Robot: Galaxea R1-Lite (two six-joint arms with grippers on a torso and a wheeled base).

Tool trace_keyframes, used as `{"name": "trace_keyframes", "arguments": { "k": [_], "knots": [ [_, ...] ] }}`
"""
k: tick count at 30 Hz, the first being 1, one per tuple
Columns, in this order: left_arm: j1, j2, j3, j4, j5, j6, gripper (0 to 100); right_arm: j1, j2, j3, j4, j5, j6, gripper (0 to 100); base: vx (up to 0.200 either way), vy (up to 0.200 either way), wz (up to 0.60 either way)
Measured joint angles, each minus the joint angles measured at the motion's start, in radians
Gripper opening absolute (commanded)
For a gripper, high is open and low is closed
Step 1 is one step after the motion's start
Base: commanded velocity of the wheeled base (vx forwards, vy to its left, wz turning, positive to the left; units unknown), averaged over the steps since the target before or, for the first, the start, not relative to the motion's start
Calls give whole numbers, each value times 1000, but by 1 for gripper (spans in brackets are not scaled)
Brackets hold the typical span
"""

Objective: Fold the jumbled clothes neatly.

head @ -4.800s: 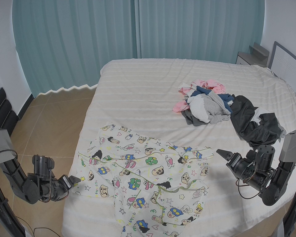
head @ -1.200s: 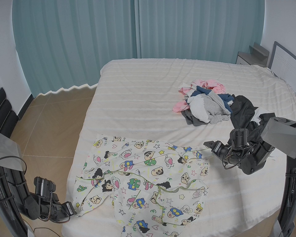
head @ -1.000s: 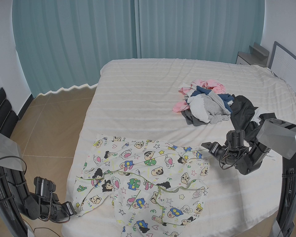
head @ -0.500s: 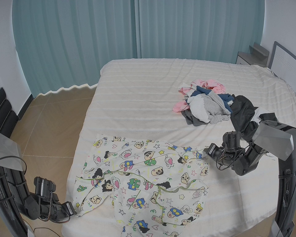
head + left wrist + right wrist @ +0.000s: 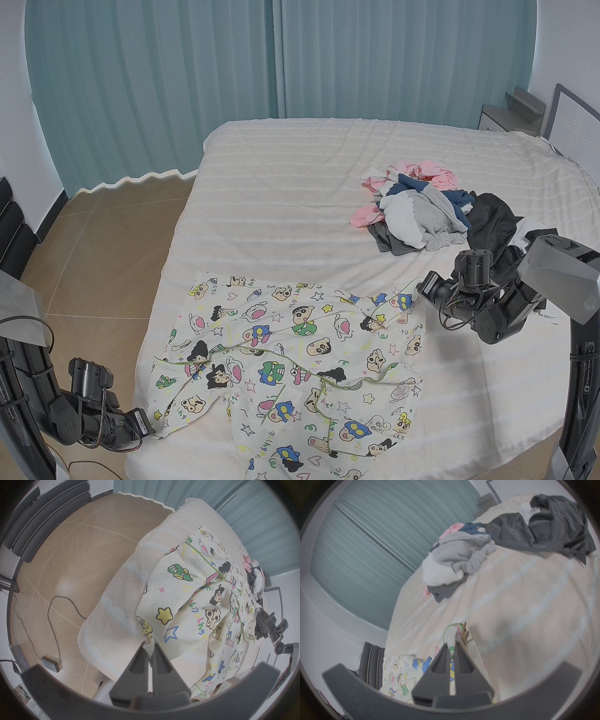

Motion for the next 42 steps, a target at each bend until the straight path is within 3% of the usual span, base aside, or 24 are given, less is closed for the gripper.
{"name": "trace_keyframes", "arguments": {
  "k": [24,32,36,37,42],
  "knots": [
    [0,1,0,1,2,-2,0,-23,128,-531,211,-45,-22,0,0,0,0],
    [-1,1,0,1,3,-2,0,-23,201,-665,313,-128,-42,0,0,0,0],
    [-1,1,0,1,3,-2,0,-27,220,-684,330,-139,-45,0,0,0,0],
    [-1,1,0,1,3,-2,0,-29,221,-686,330,-139,-45,100,0,0,0],
    [-1,1,0,3,3,-2,0,-41,217,-686,327,-140,-51,100,0,0,0]
  ]
}}
